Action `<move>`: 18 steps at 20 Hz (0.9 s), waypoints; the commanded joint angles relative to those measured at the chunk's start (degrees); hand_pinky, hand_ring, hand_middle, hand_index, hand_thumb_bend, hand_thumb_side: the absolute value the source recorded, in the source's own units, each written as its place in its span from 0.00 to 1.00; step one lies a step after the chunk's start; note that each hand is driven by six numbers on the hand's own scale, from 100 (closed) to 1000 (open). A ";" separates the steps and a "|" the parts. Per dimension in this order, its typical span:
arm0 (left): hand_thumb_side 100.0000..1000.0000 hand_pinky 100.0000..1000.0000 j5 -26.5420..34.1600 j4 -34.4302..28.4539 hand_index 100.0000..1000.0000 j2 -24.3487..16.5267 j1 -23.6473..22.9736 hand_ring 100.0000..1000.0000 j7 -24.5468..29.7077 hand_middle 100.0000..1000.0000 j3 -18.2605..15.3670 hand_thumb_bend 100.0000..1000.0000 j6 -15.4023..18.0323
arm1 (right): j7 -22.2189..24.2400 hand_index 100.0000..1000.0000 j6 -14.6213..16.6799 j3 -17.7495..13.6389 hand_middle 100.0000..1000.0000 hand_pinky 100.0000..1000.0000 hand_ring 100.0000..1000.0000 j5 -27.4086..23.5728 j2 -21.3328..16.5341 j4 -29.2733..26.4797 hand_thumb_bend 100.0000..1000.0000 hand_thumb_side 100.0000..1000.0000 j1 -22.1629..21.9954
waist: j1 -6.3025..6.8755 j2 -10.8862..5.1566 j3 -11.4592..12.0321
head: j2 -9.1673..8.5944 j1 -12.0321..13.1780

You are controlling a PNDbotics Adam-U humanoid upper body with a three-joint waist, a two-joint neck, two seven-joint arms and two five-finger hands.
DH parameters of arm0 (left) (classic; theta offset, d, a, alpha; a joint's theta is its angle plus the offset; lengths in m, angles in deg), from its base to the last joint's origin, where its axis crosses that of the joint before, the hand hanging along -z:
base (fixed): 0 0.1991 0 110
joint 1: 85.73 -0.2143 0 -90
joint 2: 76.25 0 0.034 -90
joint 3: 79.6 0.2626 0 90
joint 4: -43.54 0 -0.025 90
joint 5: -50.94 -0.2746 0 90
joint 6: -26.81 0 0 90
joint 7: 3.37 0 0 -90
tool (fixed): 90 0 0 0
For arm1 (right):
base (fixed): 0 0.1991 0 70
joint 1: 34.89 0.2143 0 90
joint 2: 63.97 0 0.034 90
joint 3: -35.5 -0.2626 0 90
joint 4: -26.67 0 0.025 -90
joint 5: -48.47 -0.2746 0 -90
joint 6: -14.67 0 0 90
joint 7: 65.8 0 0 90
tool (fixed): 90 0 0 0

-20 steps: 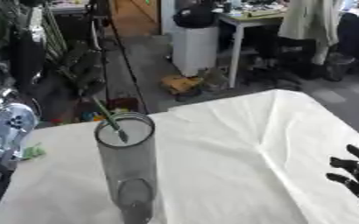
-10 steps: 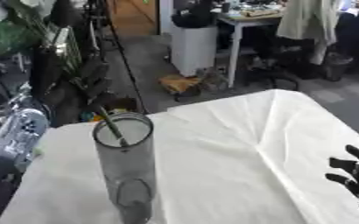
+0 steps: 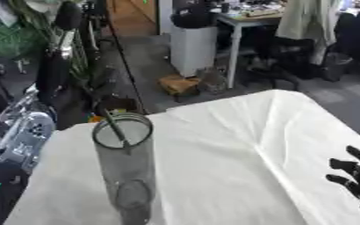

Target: Arrange flowers into the vase.

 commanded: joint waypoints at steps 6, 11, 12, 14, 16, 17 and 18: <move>0.69 0.00 -1.88 -0.64 0.21 -0.48 1.54 0.00 0.07 0.00 -0.57 1.00 0.50 | 0.16 0.96 0.08 -0.20 0.62 0.75 0.89 -0.31 -0.79 -0.55 0.00 1.00 0.54 | -0.24 -0.57 -0.07 | 0.13 0.12; 0.72 0.07 -2.48 -0.74 0.26 -0.14 1.43 0.00 0.05 0.00 -0.59 1.00 1.06 | 0.22 0.96 0.10 -0.17 0.62 0.75 0.89 -0.29 -0.78 -0.52 0.00 1.00 0.54 | -0.29 -0.53 -0.10 | 0.11 0.06; 0.72 0.09 -2.53 -0.74 0.27 -0.06 1.40 0.00 0.05 0.01 -0.57 1.00 1.21 | 0.23 0.96 0.11 -0.16 0.62 0.75 0.89 -0.29 -0.78 -0.52 0.00 1.00 0.54 | -0.31 -0.52 -0.11 | 0.11 0.06; 0.73 0.12 -2.72 -0.75 0.29 0.08 1.41 0.00 0.11 0.03 -0.49 1.00 1.42 | 0.27 0.96 0.12 -0.14 0.62 0.75 0.89 -0.29 -0.78 -0.51 0.00 1.00 0.52 | -0.36 -0.48 -0.12 | 0.10 0.10; 0.75 0.17 -3.17 -0.80 0.31 0.18 1.46 0.02 0.28 0.08 -0.39 1.00 1.58 | 0.30 0.96 0.13 -0.13 0.62 0.75 0.89 -0.28 -0.75 -0.49 0.00 1.00 0.52 | -0.41 -0.44 -0.14 | 0.10 0.13; 0.75 0.18 -3.49 -0.79 0.32 0.22 1.47 0.03 0.36 0.08 -0.36 1.00 1.64 | 0.32 0.96 0.14 -0.12 0.62 0.75 0.89 -0.28 -0.74 -0.47 0.00 1.00 0.52 | -0.43 -0.42 -0.14 | 0.09 0.12; 0.76 0.22 -3.84 -0.78 0.35 0.24 1.48 0.08 0.50 0.13 -0.31 1.00 1.66 | 0.34 0.96 0.15 -0.11 0.62 0.75 0.89 -0.28 -0.73 -0.47 0.00 1.00 0.52 | -0.45 -0.40 -0.15 | 0.09 0.10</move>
